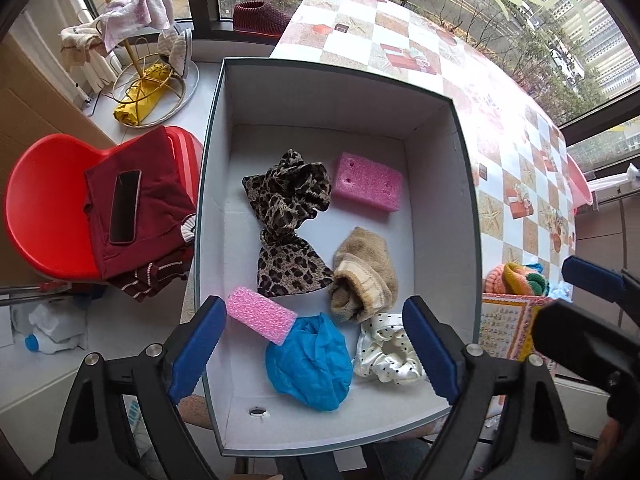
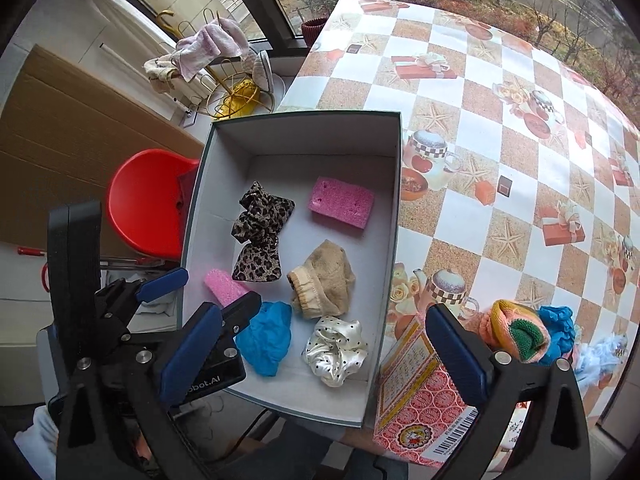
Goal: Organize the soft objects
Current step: 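Move both tools back toward the remaining soft items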
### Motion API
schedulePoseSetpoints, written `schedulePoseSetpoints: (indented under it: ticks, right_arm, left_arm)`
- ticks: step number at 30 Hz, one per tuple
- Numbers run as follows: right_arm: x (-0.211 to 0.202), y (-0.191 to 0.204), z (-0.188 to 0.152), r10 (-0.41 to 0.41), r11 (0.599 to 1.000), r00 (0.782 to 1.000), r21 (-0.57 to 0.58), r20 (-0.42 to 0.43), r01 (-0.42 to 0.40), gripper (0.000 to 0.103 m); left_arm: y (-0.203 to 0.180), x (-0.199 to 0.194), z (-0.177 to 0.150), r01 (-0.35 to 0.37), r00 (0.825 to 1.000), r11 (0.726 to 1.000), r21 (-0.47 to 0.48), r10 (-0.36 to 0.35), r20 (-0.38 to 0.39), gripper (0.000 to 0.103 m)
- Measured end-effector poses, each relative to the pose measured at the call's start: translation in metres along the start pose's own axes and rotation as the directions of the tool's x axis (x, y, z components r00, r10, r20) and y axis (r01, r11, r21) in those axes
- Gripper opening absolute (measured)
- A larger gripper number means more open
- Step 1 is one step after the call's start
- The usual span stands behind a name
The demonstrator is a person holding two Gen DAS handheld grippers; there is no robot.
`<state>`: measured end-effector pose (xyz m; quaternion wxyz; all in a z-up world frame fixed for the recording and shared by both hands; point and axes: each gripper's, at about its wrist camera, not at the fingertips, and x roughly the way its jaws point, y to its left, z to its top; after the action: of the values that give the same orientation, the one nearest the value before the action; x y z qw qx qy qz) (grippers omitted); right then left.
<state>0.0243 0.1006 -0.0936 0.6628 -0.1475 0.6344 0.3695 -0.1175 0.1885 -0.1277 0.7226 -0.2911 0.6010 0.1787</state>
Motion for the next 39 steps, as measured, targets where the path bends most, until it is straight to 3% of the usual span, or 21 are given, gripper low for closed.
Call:
schedulePoseSetpoints:
  ticks: [4,5,12,19,23,27,31,34,36,39]
  right_arm:
    - [-0.025,-0.02,-0.008,0.045,0.995,0.998,0.092,0.052,-0.05,0.103]
    - [-0.032,-0.028,-0.011,0.046,0.992,0.997,0.115,0.067,-0.054,0.103]
    - [-0.065,-0.111,-0.048,-0.021,0.949,0.993,0.316,0.118,-0.018,0.103]
    - [-0.051,-0.208,-0.097,-0.162,0.848,0.987,0.511,0.005,0.137,0.103]
    - [-0.019,-0.236,-0.105,-0.193,0.843,0.975,0.491,-0.106,0.22,0.103]
    - [0.018,-0.241,-0.094,-0.182,0.884,0.965,0.398,-0.187,0.244,0.103]
    - [0.053,-0.234,-0.063,-0.211,0.921,0.947,0.276,-0.241,0.275,0.103]
    - [0.059,-0.236,-0.03,-0.249,0.928,0.952,0.236,-0.179,0.287,0.103]
    - [0.047,-0.247,-0.011,-0.261,0.918,0.96,0.28,-0.102,0.28,0.103]
    - [0.012,-0.271,-0.001,-0.218,0.905,0.976,0.378,0.012,0.197,0.103]
  left_arm:
    - [-0.007,-0.011,0.005,0.091,0.996,0.996,0.0,-0.091,-0.008,0.095]
    - [-0.012,-0.014,0.006,0.096,0.995,0.995,0.011,-0.096,-0.009,0.102]
    - [-0.066,-0.018,0.011,0.093,0.996,0.986,0.141,-0.092,-0.014,0.103]
    - [-0.11,-0.01,0.008,0.075,0.997,0.969,0.235,-0.065,-0.048,0.103]
    - [-0.125,-0.006,0.009,0.06,0.997,0.965,0.255,-0.045,-0.064,0.103]
    - [-0.134,-0.002,0.012,0.036,0.997,0.967,0.252,-0.016,-0.079,0.103]
    - [-0.142,0.001,0.015,0.01,0.996,0.971,0.239,0.011,-0.087,0.103]
    - [-0.149,0.003,0.019,-0.012,0.995,0.973,0.229,0.034,-0.089,0.103]
    - [-0.156,0.003,0.022,-0.018,0.995,0.975,0.22,0.039,-0.092,0.103]
    - [-0.172,0.004,0.028,-0.013,0.995,0.976,0.219,0.034,-0.093,0.103]
